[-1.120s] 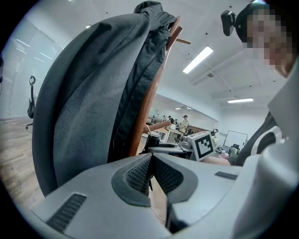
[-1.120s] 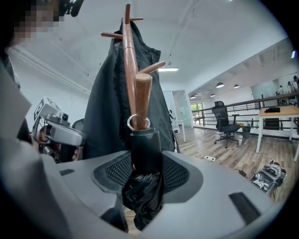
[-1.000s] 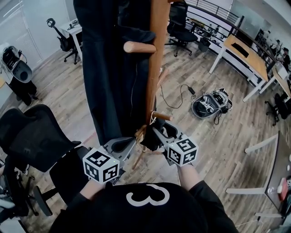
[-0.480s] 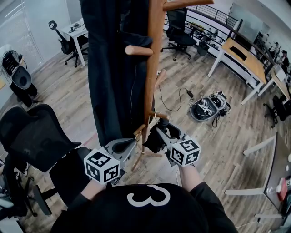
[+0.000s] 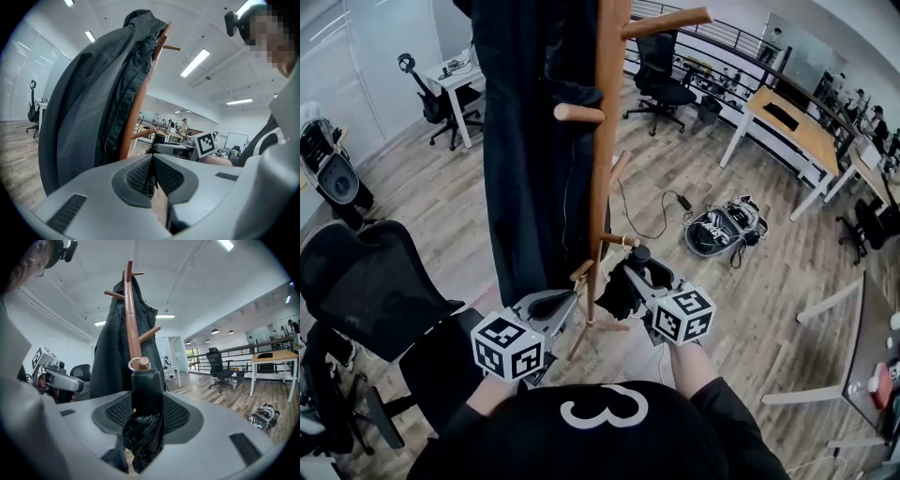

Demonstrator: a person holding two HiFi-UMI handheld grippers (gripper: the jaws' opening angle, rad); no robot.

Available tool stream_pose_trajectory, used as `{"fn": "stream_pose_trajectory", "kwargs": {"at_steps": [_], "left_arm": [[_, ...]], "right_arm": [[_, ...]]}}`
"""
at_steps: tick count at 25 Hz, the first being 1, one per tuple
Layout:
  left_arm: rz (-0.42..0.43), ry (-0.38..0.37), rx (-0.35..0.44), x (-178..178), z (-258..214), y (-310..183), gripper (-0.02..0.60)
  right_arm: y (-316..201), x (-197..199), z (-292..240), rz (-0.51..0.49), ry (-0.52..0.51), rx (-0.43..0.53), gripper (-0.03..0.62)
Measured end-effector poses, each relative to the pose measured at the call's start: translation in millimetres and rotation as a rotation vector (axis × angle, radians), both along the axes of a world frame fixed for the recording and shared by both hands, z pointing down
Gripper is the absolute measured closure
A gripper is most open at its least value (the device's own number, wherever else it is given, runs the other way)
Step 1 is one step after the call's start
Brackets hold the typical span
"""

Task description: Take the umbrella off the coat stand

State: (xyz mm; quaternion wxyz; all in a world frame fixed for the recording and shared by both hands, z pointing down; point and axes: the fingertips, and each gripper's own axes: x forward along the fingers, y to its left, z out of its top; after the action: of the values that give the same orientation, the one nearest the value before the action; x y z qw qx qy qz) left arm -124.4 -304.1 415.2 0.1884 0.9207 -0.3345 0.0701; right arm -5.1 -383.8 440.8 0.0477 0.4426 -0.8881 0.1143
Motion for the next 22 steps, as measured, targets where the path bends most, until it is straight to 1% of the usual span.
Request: {"fn": "stream_pose_trajectory", "kwargs": {"at_steps": [6, 15, 22], "left_arm": [[0.012, 0.008, 0.01, 8.1, -0.8, 7.5, 0.565], [0.015, 0.015, 0.012, 18.3, -5.4, 22.1, 0.565], [0.003, 0.021, 0.015, 28.6, -7.3, 43.7, 0.565]], "right_arm": [[11.1, 12.1, -5.3, 0.023, -0.005, 0.017, 0.391], [31.9, 24.4, -15.6, 0.02, -0.01, 0.027, 0.391], [62.4, 38.1, -21.5, 0.002, -0.031, 0.028, 0.391]]}}
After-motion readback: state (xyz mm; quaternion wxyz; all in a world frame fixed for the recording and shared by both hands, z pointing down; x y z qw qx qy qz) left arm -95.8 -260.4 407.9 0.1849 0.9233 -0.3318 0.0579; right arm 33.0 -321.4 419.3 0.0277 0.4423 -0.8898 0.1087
